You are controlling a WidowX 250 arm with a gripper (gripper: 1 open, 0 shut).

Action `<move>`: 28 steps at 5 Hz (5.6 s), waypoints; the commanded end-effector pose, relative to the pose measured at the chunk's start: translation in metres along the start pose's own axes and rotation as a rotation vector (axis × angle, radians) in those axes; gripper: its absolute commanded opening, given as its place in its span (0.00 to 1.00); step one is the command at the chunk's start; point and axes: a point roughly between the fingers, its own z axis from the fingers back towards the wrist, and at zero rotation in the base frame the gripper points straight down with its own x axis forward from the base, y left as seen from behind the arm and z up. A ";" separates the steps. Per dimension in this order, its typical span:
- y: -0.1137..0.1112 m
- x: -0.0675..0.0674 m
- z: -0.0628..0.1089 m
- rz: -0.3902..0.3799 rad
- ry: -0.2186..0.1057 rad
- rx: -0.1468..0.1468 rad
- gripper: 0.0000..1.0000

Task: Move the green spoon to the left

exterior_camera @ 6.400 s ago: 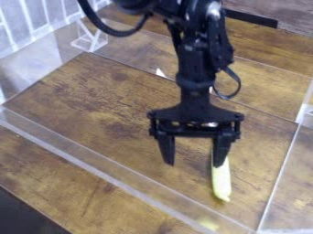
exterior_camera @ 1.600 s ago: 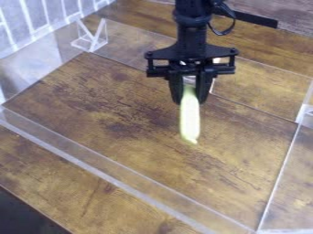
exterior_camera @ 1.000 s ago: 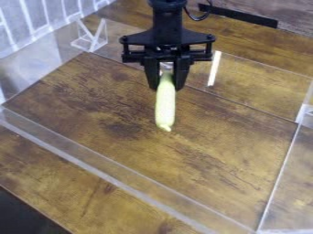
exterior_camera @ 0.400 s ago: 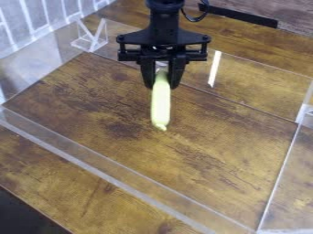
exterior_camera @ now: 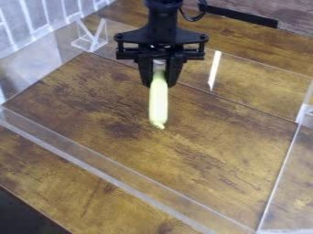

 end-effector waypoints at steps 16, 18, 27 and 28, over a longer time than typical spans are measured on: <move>-0.053 0.106 0.033 0.159 -0.198 0.062 0.00; -0.042 0.107 0.026 0.176 -0.222 0.094 0.00; 0.113 0.108 0.026 0.492 -0.279 0.210 0.00; 0.126 0.107 0.010 0.474 -0.275 0.229 0.00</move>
